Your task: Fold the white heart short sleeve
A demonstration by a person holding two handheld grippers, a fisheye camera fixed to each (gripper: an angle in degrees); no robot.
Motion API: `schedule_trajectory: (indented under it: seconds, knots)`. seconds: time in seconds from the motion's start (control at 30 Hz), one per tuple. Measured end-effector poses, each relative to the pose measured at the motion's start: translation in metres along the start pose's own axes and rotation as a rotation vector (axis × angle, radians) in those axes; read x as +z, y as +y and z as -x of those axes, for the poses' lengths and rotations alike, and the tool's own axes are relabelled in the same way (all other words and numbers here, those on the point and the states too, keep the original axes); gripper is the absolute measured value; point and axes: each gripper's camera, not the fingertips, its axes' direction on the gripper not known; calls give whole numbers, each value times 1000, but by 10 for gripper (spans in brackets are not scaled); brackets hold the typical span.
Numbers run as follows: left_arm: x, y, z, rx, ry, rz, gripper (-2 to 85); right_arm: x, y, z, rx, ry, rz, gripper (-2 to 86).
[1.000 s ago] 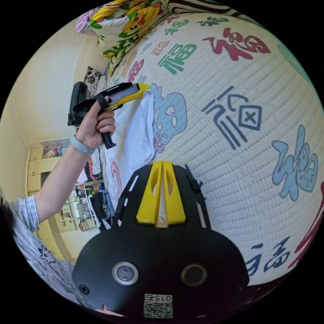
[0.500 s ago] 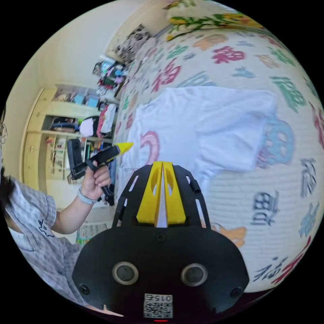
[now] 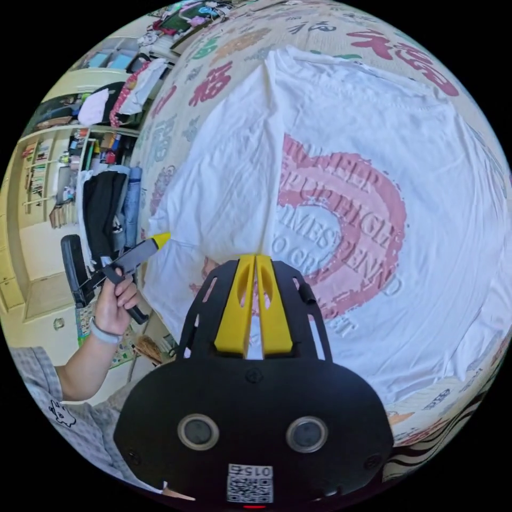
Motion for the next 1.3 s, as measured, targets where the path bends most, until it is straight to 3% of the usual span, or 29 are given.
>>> schedule_trajectory:
  seconds: [0.13, 0.37, 0.53, 0.63, 0.7, 0.83, 1.0, 1.13, 1.3]
  knots:
    - [-7, -13, 16, 6, 69, 106, 14, 12, -22, 0, 9, -15, 29, -8]
    - [-98, -54, 84, -137, 383, -143, -5, -34, -145, 27, -105, -164, -187, -9]
    - [-121, -88, 142, -243, 469, -171, -6, -2, -192, 36, -210, -31, -45, -3]
    - [-125, -94, 167, -274, 477, -143, -6, 44, -182, 24, -190, -42, 83, 14]
    - [-127, -92, 179, -285, 507, -117, -6, 87, -179, 7, -110, -162, 125, 50]
    - [-139, -79, 199, -304, 531, -85, -5, 128, -189, -11, 2, -227, 43, 58]
    - [-162, -77, 210, -256, 523, -70, -4, 167, -223, -11, 37, -133, 99, 0]
    - [-184, -77, 222, -276, 558, -98, -4, 162, -247, -12, 20, -177, 76, -7]
    - [-197, -78, 236, -278, 568, -91, -4, 158, -272, -26, -4, -93, 105, 17]
